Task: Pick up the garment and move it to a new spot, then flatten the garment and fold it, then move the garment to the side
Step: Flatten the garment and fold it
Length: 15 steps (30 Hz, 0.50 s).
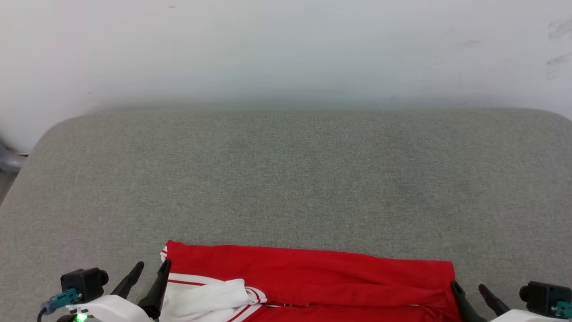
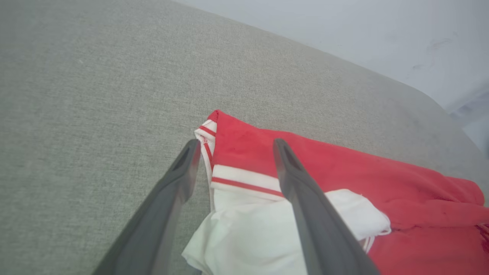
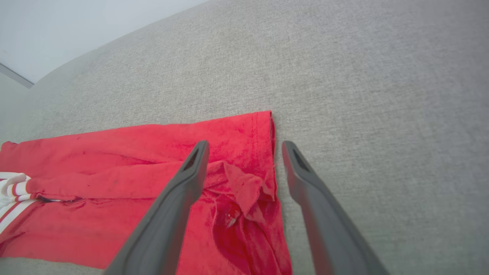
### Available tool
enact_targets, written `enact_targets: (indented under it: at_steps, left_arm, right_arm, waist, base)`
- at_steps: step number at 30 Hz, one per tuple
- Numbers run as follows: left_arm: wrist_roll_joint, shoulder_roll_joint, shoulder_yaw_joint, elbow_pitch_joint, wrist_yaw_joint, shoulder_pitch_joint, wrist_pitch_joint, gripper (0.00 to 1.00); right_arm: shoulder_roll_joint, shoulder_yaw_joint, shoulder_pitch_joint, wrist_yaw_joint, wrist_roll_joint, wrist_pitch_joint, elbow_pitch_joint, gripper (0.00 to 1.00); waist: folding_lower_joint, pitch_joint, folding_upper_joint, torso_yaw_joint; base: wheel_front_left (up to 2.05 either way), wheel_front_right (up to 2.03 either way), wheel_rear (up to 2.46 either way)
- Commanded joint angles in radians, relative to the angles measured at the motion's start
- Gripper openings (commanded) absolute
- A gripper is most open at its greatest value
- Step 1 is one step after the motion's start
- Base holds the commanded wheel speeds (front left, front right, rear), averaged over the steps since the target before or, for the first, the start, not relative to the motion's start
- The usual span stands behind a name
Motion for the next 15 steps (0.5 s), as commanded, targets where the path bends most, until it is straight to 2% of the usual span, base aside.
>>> enact_targets:
  at_steps: [1,8,15]
  left_arm:
    - [0.022,-0.002,0.007,-0.016,0.012,0.002,-0.012,1.0]
    - [0.185,-0.058,0.107,-0.147,0.087,0.03,-0.035,1.0]
    - [0.411,-0.149,0.239,-0.268,0.122,0.083,-0.036,1.0]
  right_arm:
    - [0.001,-0.011,0.014,0.0,-0.007,0.01,-0.016,1.0]
    - [-0.006,-0.081,0.003,0.0,-0.024,0.154,-0.072,1.0]
    - [-0.023,-0.115,-0.034,0.0,-0.029,0.308,-0.09,1.0]
  waist:
    - [0.0001,-0.005,-0.0001,-0.001]
    - [0.0001,-0.01,-0.0001,-0.001]
    - [0.0001,0.009,-0.0001,0.028]
  base:
    - [0.0,0.0,0.0]
    - [0.0,0.0,0.0]
    - [0.0,0.0,0.0]
